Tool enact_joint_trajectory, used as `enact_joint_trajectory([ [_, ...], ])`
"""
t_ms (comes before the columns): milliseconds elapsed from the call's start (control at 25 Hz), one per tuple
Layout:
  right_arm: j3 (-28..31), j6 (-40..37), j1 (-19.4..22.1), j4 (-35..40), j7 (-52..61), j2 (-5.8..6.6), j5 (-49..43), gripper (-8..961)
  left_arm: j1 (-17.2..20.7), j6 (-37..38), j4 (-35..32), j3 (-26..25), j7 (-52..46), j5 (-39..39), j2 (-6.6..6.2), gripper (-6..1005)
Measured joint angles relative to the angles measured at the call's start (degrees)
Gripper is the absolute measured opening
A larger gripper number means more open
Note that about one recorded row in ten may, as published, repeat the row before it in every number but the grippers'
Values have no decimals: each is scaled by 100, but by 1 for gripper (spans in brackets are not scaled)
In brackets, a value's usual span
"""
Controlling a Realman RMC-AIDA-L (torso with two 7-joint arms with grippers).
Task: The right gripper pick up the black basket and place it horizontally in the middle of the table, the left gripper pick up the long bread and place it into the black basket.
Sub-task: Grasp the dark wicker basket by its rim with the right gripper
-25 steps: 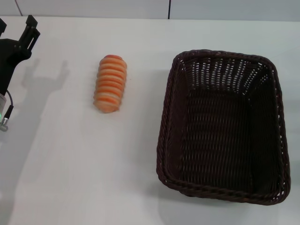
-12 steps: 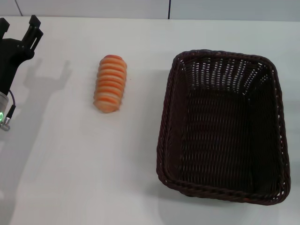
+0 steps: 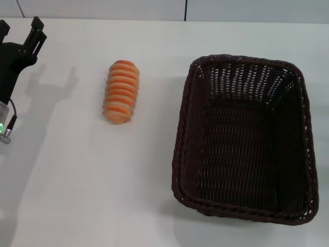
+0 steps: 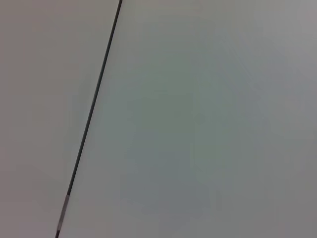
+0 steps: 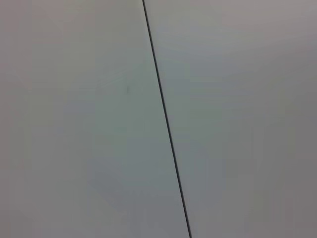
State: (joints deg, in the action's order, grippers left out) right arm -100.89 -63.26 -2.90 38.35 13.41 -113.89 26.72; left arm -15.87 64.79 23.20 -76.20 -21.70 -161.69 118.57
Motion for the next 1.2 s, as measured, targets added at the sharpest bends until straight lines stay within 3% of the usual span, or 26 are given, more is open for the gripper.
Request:
enact_joint_trajectory([
  [80,168,748,300,757,-11,35,-296,781,3,8,0,0,-1,-7,0,842],
  [120,424,1564,658,1646,-12,6,-743,781,3,11,0,0,-2,-8,0,843],
  [160,424,1564,658,1646,-12,6,-743,781,4,13,0,0,-2,-11,0,843],
  [280,794,2848,1110,2957,6,-169,-1389,782,5,15,1,0,-3,-14,0,843],
  [320,960,3763,1331,3808,14,-327,-1836,782,6,17,0,0,-4,-10,-1,843],
  [360,960,3763,1331,3808,14,-327,-1836,782,6,18,0,0,-4,-13,0,843],
  [520,965,5387,1522,5080,14,-483,-2327,783,8,31,1,0,-6,-13,-6,842],
  [720,904,6917,1377,5909,-24,-473,-2353,783,56,65,49,-2,-12,-5,-16,842],
  [960,958,7210,1379,6278,-12,-479,-2206,782,101,86,53,-16,-18,1,-26,842],
  [1200,992,8261,1233,6960,-18,-466,-2036,783,111,87,53,-5,-19,-14,-36,843],
])
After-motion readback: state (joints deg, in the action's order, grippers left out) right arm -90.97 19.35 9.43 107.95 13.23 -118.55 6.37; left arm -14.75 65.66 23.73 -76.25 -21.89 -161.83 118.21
